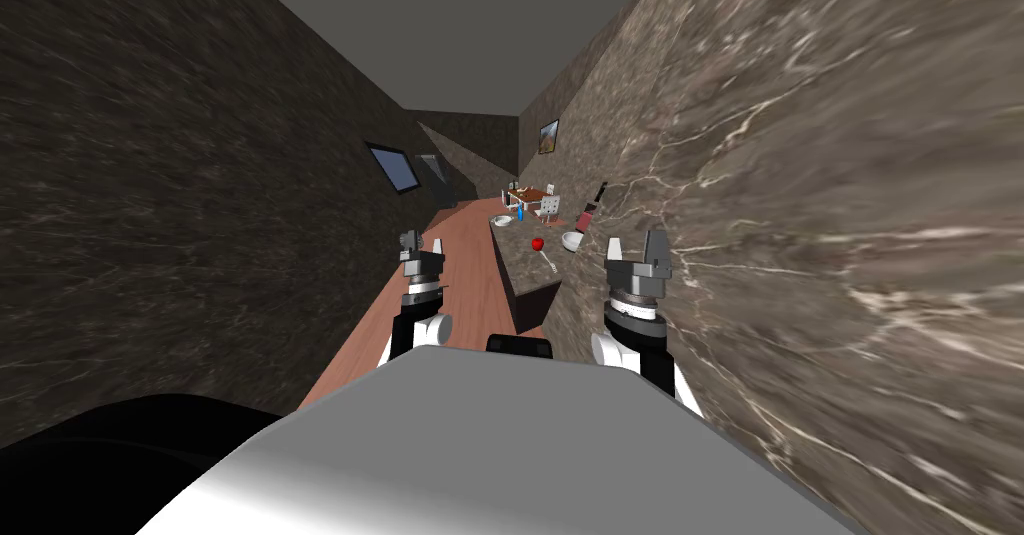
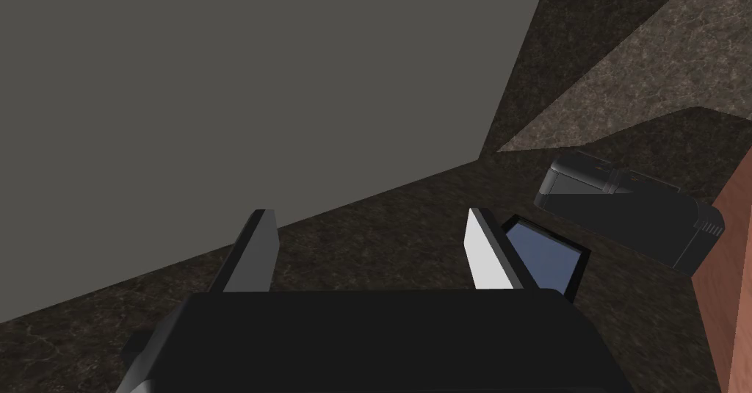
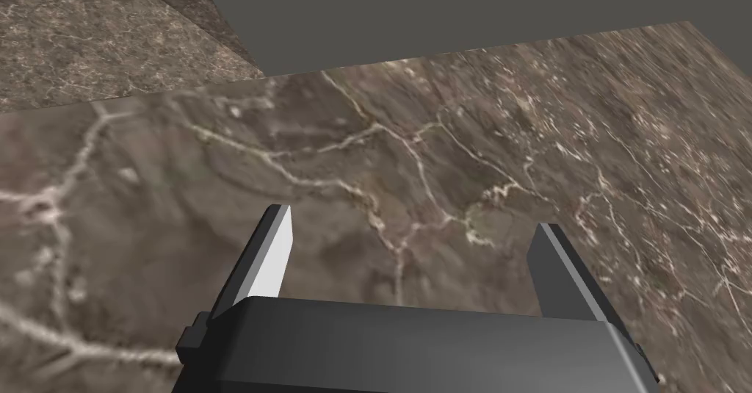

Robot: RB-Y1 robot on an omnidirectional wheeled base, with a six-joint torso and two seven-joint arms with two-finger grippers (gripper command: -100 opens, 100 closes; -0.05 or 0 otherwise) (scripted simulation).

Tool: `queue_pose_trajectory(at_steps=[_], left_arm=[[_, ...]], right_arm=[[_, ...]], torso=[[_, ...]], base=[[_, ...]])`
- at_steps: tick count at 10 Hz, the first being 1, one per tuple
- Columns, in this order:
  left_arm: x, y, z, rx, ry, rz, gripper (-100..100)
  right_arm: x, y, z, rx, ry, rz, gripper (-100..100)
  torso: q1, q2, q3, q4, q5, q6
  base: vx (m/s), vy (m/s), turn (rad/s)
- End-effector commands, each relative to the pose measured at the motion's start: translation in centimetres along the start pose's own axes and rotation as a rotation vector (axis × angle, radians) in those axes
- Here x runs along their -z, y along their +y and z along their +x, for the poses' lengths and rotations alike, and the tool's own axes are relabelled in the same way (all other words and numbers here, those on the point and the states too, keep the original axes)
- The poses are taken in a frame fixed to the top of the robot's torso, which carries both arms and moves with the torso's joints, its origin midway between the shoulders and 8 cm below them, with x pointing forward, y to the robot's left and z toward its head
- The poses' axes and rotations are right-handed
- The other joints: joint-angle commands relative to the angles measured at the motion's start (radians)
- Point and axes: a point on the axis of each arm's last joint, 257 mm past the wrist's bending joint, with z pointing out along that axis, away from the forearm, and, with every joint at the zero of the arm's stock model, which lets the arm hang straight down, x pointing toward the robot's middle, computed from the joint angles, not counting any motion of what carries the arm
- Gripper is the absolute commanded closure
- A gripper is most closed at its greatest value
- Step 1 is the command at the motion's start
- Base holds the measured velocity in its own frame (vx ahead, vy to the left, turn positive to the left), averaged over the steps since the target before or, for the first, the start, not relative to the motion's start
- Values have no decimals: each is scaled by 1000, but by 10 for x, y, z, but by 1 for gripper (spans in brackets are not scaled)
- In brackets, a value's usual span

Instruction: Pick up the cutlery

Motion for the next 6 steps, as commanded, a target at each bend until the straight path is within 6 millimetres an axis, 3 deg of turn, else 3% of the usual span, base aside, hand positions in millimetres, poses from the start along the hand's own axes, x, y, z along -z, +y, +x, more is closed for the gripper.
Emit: queue_pose_trajectory(at_steps=[1, 6], left_arm=[[0, 0, 0, 0, 0, 0, 0], [0, 0, 0, 0, 0, 0, 0]], right_arm=[[3, -3, 5, 2, 33, 11, -100], [33, -35, 23, -5, 154, 120, -100]], torso=[[0, 0, 0, 0, 0, 0], [7, 2, 1, 0, 2, 0]], base=[[-6, 26, -16], [-25, 91, -44]])
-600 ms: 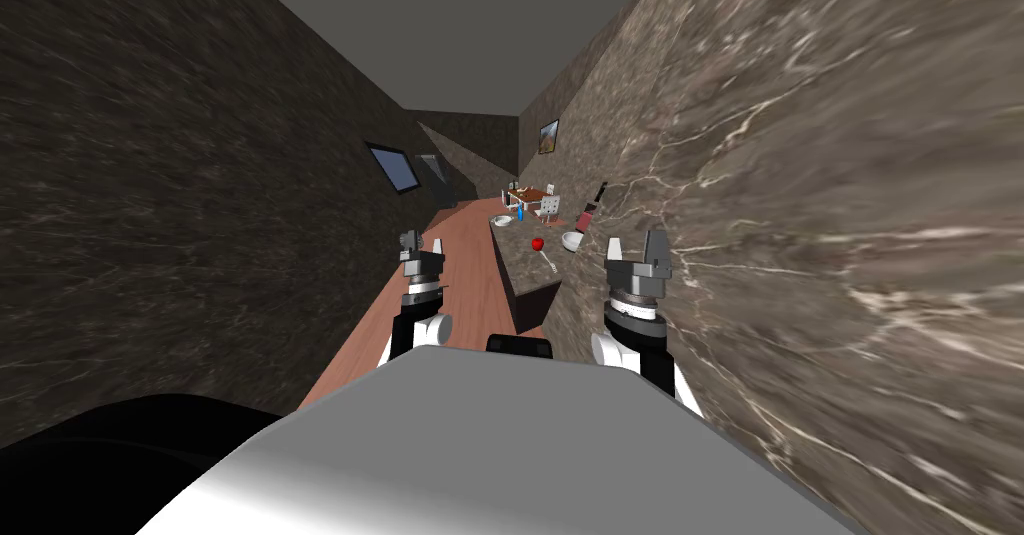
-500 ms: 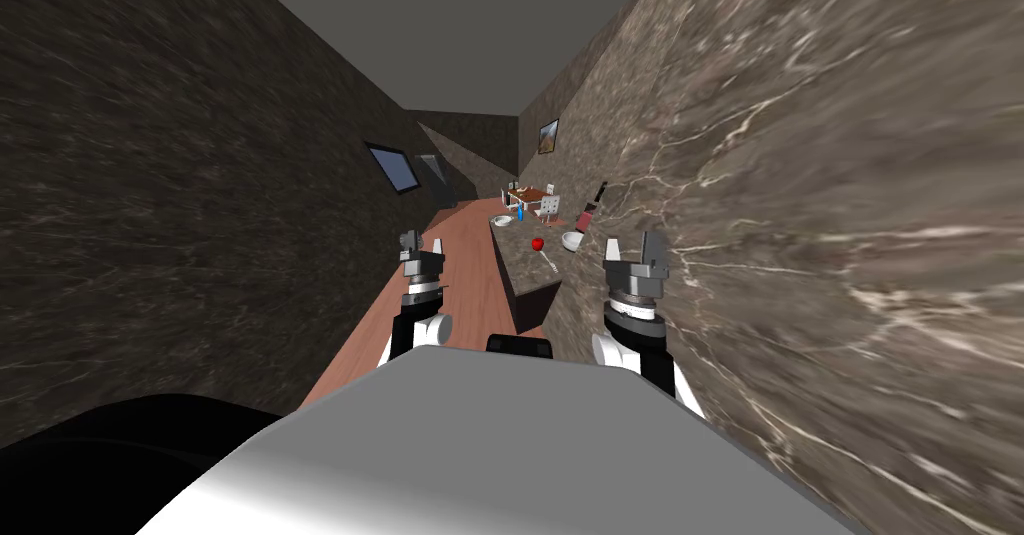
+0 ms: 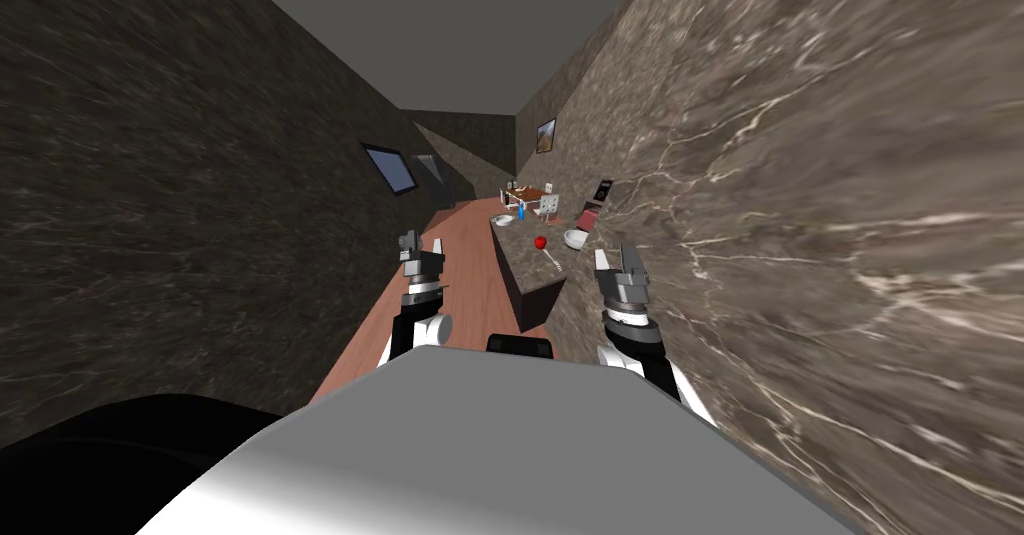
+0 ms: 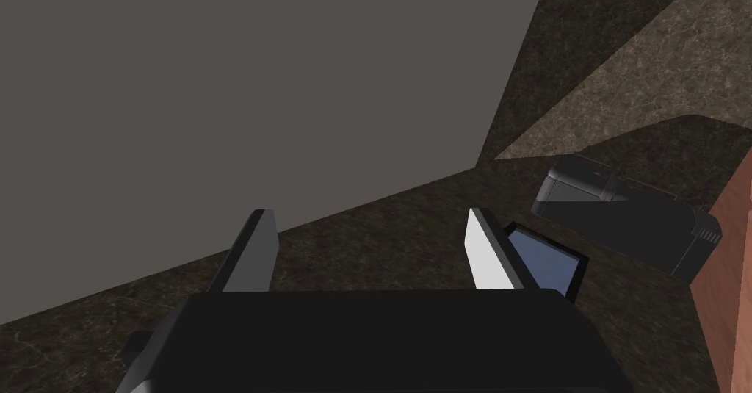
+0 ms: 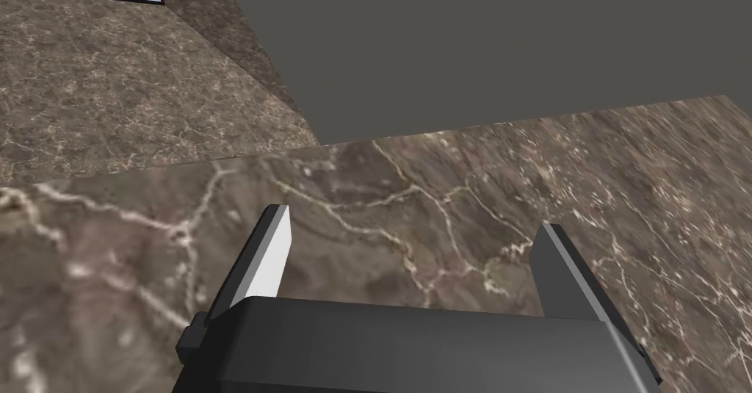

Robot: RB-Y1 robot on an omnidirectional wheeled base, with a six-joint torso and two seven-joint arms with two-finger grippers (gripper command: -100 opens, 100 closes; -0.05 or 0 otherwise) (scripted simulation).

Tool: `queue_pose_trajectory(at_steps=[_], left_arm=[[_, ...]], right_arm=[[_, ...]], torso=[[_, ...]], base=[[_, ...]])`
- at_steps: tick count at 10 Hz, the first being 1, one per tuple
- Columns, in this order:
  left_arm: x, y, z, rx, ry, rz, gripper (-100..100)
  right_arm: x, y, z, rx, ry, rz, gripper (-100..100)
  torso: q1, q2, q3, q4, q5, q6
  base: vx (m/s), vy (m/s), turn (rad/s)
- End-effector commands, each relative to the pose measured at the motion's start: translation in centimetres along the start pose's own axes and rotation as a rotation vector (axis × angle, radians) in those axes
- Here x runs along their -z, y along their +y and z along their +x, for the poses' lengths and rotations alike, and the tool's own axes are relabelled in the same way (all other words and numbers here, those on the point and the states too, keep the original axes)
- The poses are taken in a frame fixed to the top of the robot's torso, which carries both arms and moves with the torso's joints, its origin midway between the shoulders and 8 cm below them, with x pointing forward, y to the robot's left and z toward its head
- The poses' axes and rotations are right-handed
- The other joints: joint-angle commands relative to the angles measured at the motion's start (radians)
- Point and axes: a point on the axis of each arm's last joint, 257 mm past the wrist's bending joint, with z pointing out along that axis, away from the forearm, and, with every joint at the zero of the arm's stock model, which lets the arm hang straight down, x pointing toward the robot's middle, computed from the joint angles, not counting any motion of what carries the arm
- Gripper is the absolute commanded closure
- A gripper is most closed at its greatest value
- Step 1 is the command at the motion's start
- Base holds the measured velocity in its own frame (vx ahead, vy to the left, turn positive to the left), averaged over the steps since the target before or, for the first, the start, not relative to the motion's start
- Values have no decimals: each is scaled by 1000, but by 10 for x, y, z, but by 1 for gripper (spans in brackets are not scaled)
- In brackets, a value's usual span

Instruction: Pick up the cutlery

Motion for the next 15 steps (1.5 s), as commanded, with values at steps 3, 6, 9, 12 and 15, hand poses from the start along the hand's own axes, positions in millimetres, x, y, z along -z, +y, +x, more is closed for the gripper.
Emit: queue_pose_trajectory(at_steps=[3, 6, 9, 12, 15], left_arm=[[0, 0, 0, 0, 0, 0, 0], [0, 0, 0, 0, 0, 0, 0], [0, 0, 0, 0, 0, 0, 0], [0, 0, 0, 0, 0, 0, 0], [0, 0, 0, 0, 0, 0, 0]], right_arm=[[37, -42, 18, -16, 98, 143, -100], [87, -85, 30, -24, 184, 305, -100], [134, -117, 36, -19, 258, 438, -100], [162, -131, 37, -8, 316, 509, -100], [221, -156, 33, 12, 396, 653, -100]], torso=[[2, 1, 1, 0, 0, 0], [3, 3, 2, 1, 1, 0], [-1, -1, 0, 0, 0, 0], [0, 0, 0, 0, 0, 0], [-1, -3, -2, 0, 0, 0]], base=[[-60, 146, -78], [-70, 182, -81], [-33, 126, -47], [-43, 111, -30], [-4, 119, -21]])
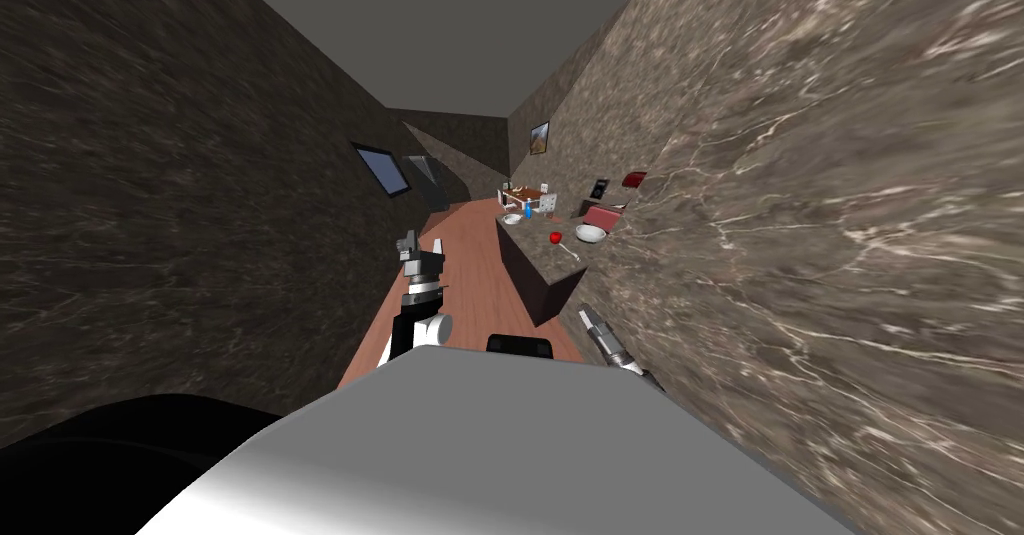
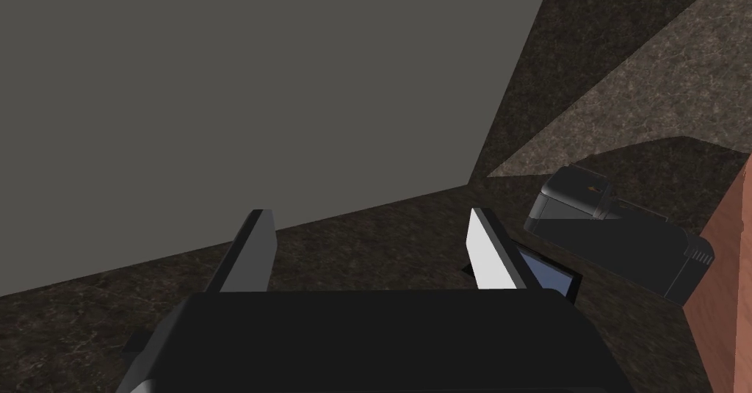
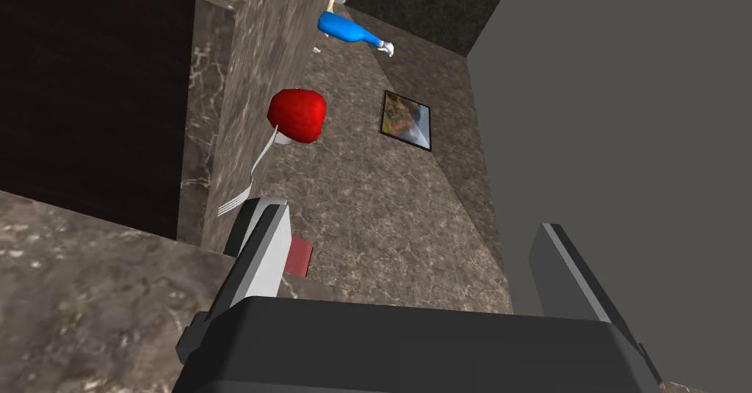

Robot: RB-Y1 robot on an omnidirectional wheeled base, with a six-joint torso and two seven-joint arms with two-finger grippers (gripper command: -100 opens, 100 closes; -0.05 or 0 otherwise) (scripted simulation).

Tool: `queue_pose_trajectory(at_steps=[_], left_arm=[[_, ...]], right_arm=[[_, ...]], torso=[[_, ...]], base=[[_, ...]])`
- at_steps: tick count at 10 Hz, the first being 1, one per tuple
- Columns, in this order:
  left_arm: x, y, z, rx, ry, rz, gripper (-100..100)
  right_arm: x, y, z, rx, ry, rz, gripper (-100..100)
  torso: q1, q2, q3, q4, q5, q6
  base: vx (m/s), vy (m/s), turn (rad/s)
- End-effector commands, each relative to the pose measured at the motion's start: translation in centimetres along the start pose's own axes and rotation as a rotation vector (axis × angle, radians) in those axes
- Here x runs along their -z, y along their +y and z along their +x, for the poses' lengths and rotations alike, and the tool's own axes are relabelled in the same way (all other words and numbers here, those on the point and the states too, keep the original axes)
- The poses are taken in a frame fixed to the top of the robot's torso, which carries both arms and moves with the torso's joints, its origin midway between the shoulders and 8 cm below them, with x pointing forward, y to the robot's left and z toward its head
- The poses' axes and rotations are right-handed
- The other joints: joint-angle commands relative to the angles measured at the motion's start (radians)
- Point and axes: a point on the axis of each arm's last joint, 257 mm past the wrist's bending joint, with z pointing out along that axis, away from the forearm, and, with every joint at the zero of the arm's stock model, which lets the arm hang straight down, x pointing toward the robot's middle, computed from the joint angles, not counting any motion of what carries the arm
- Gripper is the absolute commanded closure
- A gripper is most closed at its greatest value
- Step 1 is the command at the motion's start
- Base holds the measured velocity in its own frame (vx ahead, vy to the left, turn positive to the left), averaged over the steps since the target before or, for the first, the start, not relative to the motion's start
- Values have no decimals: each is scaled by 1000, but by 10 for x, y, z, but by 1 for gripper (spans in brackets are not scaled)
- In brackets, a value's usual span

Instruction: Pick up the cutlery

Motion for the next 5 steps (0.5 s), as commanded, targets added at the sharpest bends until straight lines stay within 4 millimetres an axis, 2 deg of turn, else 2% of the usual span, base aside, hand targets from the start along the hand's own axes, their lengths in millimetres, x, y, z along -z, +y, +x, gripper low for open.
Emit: queue_pose_trajectory(at_steps=[1, 2, 3, 4, 5], left_arm=[[0, 0, 0, 0, 0, 0, 0], [0, 0, 0, 0, 0, 0, 0], [0, 0, 0, 0, 0, 0, 0], [0, 0, 0, 0, 0, 0, 0], [0, 0, 0, 0, 0, 0, 0]], right_arm=[[10, -16, 0, 13, 30, 41, -100], [30, -42, 5, 23, 64, 117, -100], [31, -43, 5, 32, 77, 120, -100], [50, -65, 9, 43, 108, 186, -100], [54, -70, 7, 56, 126, 199, -100]], torso=[[0, 0, 0, 0, 0, 0], [-1, 0, 0, 0, 0, 0], [-1, 0, 0, 0, 0, 0], [-2, -1, 0, 0, 0, 0], [-1, -1, -1, 0, 0, 0]], base=[[-20, 106, -20], [-9, 109, -14], [9, 94, -10], [11, 116, 4], [7, 102, -12]])
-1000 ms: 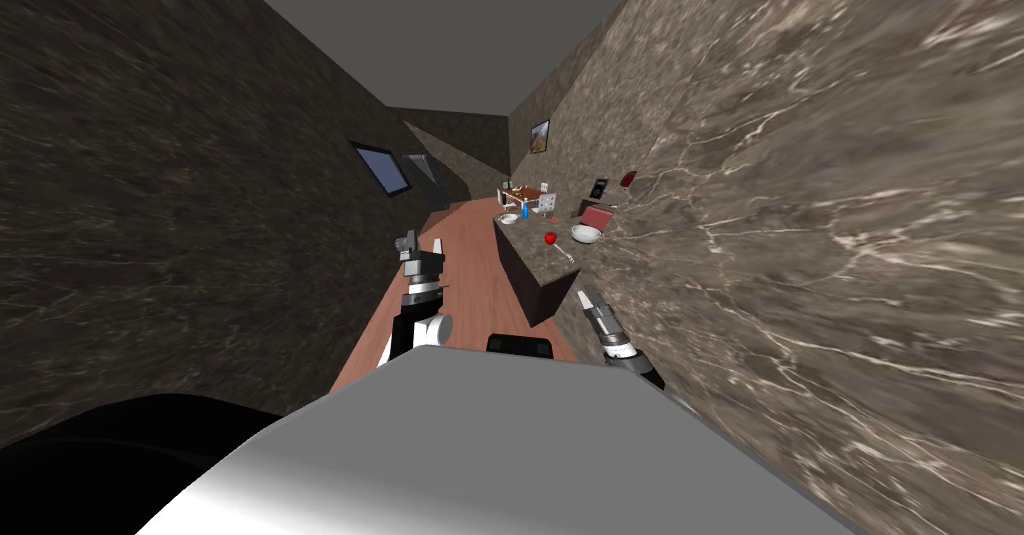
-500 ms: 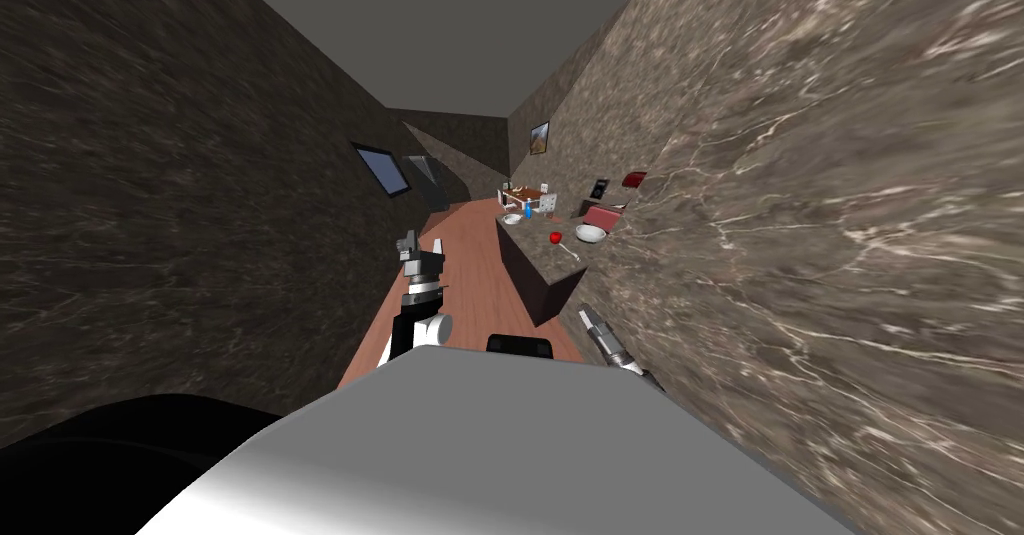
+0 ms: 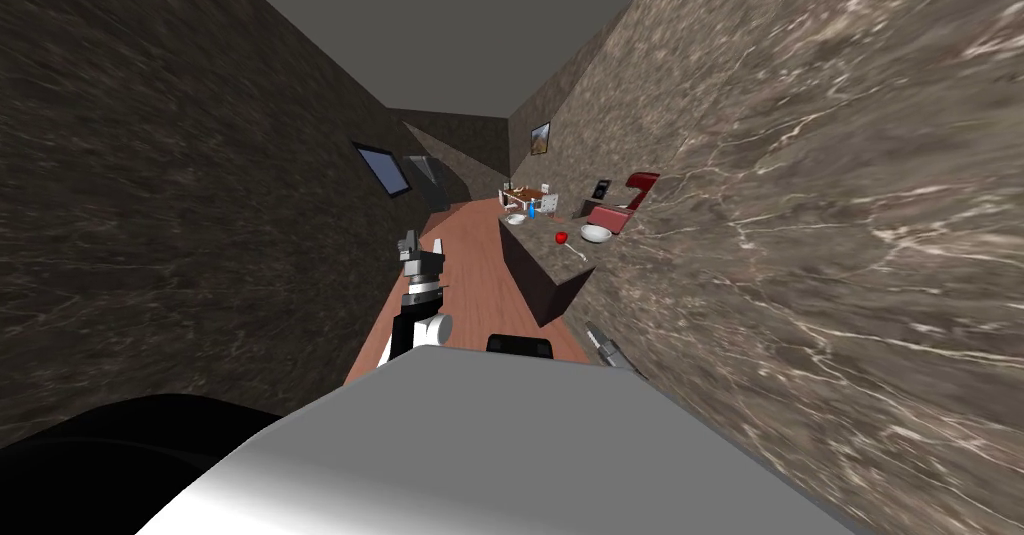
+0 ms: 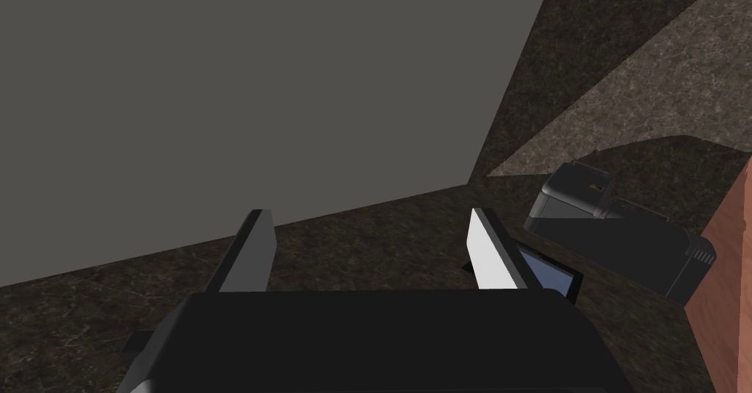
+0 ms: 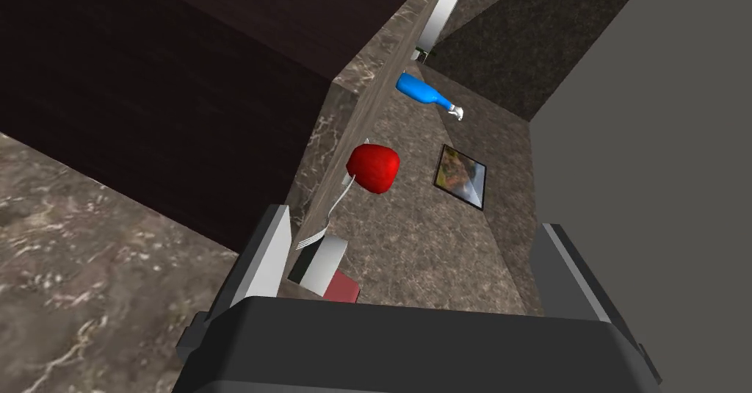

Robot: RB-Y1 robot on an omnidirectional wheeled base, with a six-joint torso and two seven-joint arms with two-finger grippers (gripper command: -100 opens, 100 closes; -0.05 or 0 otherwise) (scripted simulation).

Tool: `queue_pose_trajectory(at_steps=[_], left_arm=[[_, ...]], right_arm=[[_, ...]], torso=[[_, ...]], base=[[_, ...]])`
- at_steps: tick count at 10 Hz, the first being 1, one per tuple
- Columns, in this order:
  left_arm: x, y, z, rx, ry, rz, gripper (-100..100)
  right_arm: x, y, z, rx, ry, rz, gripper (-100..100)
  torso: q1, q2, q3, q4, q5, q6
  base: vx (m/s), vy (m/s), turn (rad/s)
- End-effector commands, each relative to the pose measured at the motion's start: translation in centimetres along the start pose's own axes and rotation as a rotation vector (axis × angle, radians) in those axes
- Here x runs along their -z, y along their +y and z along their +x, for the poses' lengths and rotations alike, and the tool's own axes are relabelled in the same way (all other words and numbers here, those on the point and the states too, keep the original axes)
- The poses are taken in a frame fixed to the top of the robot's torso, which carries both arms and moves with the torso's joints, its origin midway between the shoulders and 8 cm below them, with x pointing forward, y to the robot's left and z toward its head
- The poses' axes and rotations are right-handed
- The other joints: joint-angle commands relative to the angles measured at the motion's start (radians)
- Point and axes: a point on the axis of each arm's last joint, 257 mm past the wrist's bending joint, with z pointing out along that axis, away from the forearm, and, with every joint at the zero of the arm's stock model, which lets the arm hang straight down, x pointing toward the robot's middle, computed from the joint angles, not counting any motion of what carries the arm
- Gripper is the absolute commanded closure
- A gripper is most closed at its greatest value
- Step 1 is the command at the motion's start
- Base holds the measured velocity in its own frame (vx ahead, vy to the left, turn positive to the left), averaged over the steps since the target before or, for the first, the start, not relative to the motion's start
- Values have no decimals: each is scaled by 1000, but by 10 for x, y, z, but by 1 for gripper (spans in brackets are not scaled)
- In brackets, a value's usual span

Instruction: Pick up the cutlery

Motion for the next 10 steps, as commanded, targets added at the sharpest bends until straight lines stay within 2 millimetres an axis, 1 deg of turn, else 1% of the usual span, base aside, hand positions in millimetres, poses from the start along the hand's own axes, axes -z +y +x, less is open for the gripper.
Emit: queue_pose_trajectory(at_steps=[1, 2, 3, 4, 5, 6, 7, 8, 9, 10], left_arm=[[0, 0, 0, 0, 0, 0, 0], [0, 0, 0, 0, 0, 0, 0], [0, 0, 0, 0, 0, 0, 0], [0, 0, 0, 0, 0, 0, 0], [0, 0, 0, 0, 0, 0, 0], [0, 0, 0, 0, 0, 0, 0], [0, 0, 0, 0, 0, 0, 0], [0, 0, 0, 0, 0, 0, 0], [0, 0, 0, 0, 0, 0, 0], [0, 0, 0, 0, 0, 0, 0]], right_arm=[[20, -33, 7, 24, 47, 90, -100], [23, -35, 6, 36, 62, 97, -100], [40, -57, 9, 53, 92, 160, -100], [44, -61, 7, 70, 112, 171, -100], [63, -84, 9, 89, 140, 237, -100], [71, -92, 5, 109, 161, 259, -100], [93, -115, 4, 137, 195, 326, -100], [98, -118, 0, 153, 211, 339, -100], [121, -139, -4, 183, 243, 403, -100], [125, -142, -9, 199, 258, 417, -100]], torso=[[0, 0, 0, 0, 0, 0], [1, 0, 0, 0, 0, 0], [0, -1, 0, 0, 0, 0], [2, -2, -1, 0, 0, 0], [0, -2, -1, 0, 0, 0], [1, -2, -1, 0, 0, 0], [0, -2, -1, 0, 0, 0], [1, -2, -1, -1, 0, 0], [0, -3, -2, -1, 0, 0], [0, -4, -2, -1, 0, 0]], base=[[14, 121, 15], [14, 109, -3], [46, 138, 27], [38, 108, -3], [33, 121, 41], [29, 101, 7], [46, 118, 42], [46, 101, 18], [74, 101, 49], [66, 83, 22]])
